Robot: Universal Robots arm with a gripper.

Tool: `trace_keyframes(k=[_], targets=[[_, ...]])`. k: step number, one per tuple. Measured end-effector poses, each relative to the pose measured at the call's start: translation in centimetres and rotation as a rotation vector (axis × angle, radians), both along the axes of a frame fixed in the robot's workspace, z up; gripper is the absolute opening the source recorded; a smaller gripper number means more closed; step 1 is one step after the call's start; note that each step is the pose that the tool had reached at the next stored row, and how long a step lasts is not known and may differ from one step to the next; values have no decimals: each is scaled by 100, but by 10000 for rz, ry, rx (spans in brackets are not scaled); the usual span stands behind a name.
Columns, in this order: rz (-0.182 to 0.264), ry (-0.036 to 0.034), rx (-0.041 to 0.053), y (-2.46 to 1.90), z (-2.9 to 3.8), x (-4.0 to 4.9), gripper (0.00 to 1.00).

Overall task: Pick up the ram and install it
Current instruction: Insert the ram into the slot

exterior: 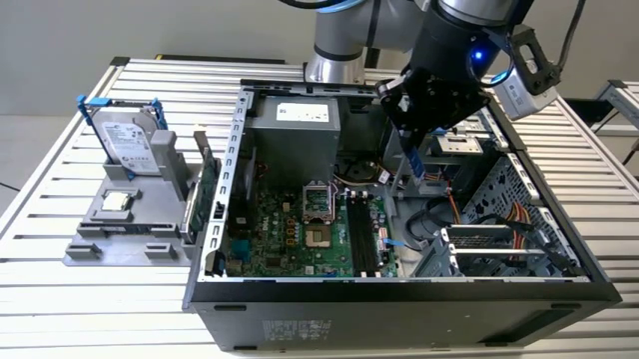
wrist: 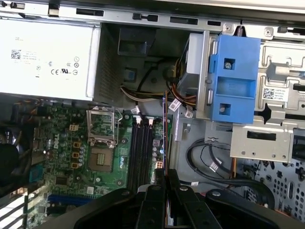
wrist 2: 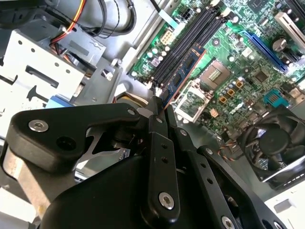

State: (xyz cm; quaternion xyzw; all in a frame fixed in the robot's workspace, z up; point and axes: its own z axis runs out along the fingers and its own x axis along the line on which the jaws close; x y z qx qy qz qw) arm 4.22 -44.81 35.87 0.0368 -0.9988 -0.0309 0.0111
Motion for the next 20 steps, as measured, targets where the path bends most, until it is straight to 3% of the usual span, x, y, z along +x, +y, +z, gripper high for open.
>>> trace_keyframes(k=[20], targets=[[0, -1, 0, 0, -103, 9, 0]])
